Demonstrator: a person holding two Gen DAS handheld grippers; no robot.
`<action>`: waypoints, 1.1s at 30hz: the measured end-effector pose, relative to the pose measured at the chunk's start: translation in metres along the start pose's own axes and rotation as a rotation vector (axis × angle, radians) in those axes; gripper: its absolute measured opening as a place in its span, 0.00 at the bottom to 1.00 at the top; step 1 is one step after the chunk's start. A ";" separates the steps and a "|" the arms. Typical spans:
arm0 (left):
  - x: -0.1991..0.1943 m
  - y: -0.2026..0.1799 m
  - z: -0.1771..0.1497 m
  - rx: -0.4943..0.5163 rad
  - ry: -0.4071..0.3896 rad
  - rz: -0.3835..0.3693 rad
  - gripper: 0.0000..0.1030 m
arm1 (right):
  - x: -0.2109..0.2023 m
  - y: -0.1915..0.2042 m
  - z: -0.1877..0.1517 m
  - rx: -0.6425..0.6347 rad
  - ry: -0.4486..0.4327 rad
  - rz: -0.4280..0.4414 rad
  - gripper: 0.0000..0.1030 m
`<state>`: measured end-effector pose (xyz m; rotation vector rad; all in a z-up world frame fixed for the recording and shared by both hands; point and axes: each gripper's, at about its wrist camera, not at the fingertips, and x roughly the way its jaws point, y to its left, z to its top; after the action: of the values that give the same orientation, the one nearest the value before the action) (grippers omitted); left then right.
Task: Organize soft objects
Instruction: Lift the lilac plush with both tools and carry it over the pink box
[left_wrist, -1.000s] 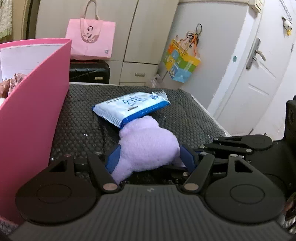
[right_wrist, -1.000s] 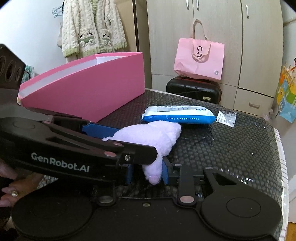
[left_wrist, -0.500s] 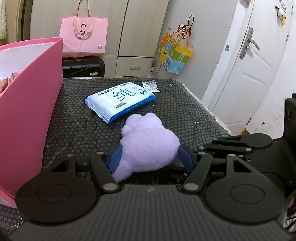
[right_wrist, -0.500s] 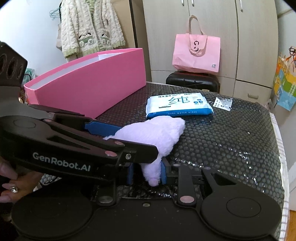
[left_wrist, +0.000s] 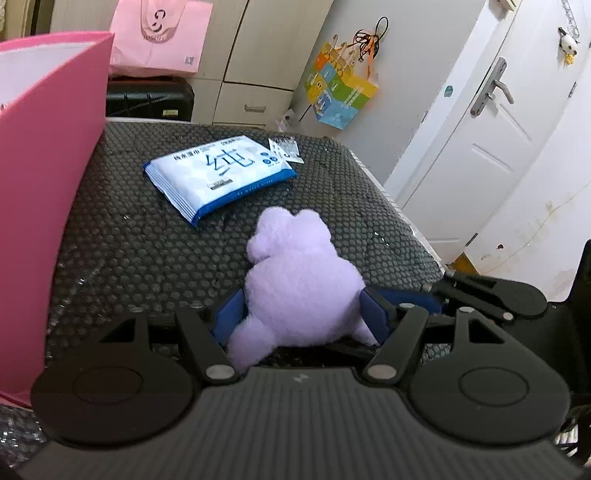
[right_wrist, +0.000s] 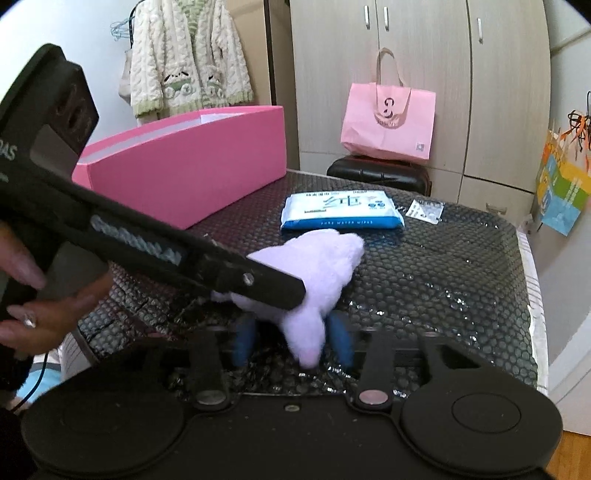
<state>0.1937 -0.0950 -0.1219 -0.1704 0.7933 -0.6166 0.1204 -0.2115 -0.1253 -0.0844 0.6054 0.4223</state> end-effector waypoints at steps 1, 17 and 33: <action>0.001 0.000 -0.001 -0.002 -0.004 -0.005 0.67 | 0.003 0.000 0.001 -0.003 -0.001 -0.016 0.66; -0.029 -0.019 -0.010 0.129 -0.039 0.016 0.56 | -0.011 0.010 0.005 0.004 0.000 0.034 0.51; -0.091 -0.017 -0.040 0.119 0.011 -0.019 0.56 | -0.048 0.059 0.007 -0.014 0.096 0.113 0.49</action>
<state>0.1087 -0.0530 -0.0880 -0.0661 0.7643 -0.6812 0.0646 -0.1736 -0.0896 -0.0844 0.7038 0.5344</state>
